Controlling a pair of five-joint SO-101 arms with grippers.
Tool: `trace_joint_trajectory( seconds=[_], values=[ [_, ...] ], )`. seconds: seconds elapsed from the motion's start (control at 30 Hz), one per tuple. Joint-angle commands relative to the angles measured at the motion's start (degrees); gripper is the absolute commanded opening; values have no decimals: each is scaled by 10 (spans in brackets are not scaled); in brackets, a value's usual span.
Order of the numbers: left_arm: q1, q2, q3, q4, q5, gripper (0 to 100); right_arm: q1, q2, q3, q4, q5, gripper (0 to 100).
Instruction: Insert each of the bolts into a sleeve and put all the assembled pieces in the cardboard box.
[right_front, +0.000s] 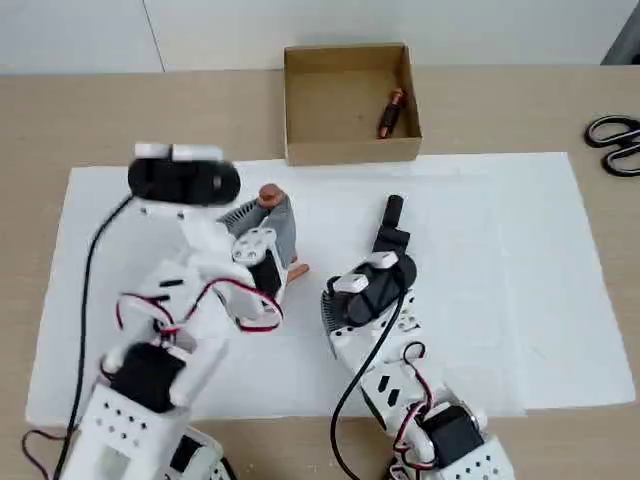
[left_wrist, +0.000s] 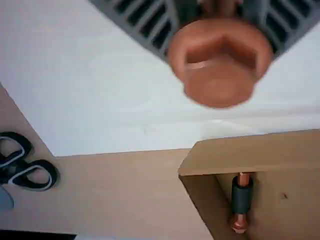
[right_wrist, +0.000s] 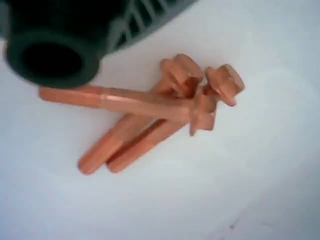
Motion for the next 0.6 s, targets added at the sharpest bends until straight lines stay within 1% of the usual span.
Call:
trace_joint_trajectory(
  seconds=[0.0,0.07,0.23,0.57],
  values=[
    [-3,-37,41,-51,-6,5,-20,-7,-5,-16,-9,4],
    [-1,-37,39,-51,-6,5,-24,-7,3,-39,-9,4],
    [33,-37,39,-37,-5,5,-24,-7,35,-87,-6,4],
    [56,-36,43,-25,-5,5,-25,-7,34,-103,-8,4]
  ],
)
